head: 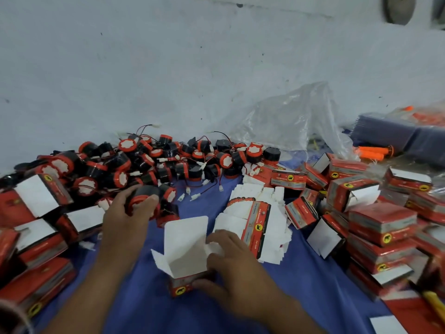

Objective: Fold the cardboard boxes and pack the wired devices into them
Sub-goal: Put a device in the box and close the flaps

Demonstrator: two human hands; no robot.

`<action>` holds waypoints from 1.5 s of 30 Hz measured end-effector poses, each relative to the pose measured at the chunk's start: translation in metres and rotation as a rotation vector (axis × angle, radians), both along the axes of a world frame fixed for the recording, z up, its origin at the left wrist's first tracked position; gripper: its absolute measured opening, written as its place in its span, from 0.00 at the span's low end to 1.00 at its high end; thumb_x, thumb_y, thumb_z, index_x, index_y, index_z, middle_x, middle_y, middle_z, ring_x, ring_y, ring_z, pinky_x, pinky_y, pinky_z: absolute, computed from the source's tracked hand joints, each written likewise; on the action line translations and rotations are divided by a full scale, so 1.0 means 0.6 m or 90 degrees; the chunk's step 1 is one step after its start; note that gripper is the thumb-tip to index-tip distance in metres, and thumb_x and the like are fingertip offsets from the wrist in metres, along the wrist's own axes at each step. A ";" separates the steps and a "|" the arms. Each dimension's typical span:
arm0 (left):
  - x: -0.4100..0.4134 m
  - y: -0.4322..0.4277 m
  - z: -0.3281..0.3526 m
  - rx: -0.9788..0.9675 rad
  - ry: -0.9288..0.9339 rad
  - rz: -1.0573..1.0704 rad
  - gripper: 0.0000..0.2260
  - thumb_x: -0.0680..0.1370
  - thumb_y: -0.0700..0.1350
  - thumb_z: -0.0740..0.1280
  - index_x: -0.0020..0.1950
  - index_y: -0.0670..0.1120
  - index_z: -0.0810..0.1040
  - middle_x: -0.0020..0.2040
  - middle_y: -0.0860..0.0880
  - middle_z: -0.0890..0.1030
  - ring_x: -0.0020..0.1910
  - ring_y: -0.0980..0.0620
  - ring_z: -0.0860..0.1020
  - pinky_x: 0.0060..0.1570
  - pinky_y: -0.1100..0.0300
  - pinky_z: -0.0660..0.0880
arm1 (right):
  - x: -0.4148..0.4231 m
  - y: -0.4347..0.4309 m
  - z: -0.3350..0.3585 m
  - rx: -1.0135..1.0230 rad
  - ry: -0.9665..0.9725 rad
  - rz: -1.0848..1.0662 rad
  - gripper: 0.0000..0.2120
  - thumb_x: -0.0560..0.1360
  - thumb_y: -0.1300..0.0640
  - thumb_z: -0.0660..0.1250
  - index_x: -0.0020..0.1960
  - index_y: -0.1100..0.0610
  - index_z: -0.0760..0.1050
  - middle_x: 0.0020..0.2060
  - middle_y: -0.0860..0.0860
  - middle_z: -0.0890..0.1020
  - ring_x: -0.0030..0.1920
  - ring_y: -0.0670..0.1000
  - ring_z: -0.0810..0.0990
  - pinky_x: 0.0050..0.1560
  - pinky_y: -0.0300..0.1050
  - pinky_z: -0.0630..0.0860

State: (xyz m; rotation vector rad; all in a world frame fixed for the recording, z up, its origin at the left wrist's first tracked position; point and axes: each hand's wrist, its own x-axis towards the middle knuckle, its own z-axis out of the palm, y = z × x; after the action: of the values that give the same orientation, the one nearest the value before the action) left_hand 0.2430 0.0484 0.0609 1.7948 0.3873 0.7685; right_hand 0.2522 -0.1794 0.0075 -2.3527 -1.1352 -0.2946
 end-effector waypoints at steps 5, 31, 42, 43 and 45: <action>-0.018 0.028 -0.025 0.189 0.237 -0.055 0.10 0.73 0.56 0.73 0.47 0.53 0.76 0.46 0.52 0.80 0.42 0.55 0.76 0.39 0.59 0.69 | 0.000 -0.011 0.003 0.002 0.050 0.008 0.21 0.76 0.35 0.66 0.44 0.54 0.80 0.69 0.46 0.68 0.69 0.47 0.64 0.64 0.45 0.71; -0.045 -0.049 0.001 0.106 0.220 -0.319 0.13 0.76 0.60 0.61 0.50 0.55 0.81 0.47 0.56 0.84 0.46 0.58 0.82 0.53 0.52 0.80 | 0.007 0.002 0.010 0.226 0.065 0.006 0.09 0.76 0.42 0.70 0.45 0.47 0.76 0.49 0.44 0.79 0.55 0.46 0.76 0.58 0.47 0.74; -0.033 -0.048 -0.044 0.427 0.291 -0.216 0.18 0.79 0.56 0.64 0.30 0.51 0.71 0.42 0.44 0.78 0.40 0.48 0.77 0.42 0.53 0.74 | 0.012 -0.010 0.015 0.265 0.182 -0.133 0.11 0.83 0.61 0.63 0.46 0.58 0.82 0.43 0.45 0.84 0.46 0.46 0.81 0.49 0.39 0.74; -0.036 -0.048 -0.040 0.384 0.288 -0.244 0.15 0.78 0.57 0.64 0.34 0.53 0.74 0.43 0.49 0.78 0.41 0.53 0.77 0.42 0.56 0.74 | 0.011 -0.011 0.015 0.229 0.133 -0.129 0.11 0.82 0.61 0.64 0.46 0.60 0.83 0.45 0.47 0.84 0.47 0.48 0.81 0.50 0.40 0.74; -0.042 -0.041 -0.029 0.347 0.290 -0.324 0.08 0.76 0.60 0.67 0.45 0.57 0.78 0.50 0.58 0.77 0.47 0.60 0.76 0.44 0.67 0.71 | 0.009 -0.013 0.024 0.184 -0.011 -0.100 0.08 0.79 0.62 0.67 0.46 0.59 0.84 0.44 0.49 0.85 0.46 0.50 0.80 0.50 0.40 0.74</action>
State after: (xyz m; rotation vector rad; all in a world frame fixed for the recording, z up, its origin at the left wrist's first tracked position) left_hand 0.2177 0.0237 0.0433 2.4523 -0.0105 0.0924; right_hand 0.2578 -0.1871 0.0222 -2.1858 -0.8522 -0.5002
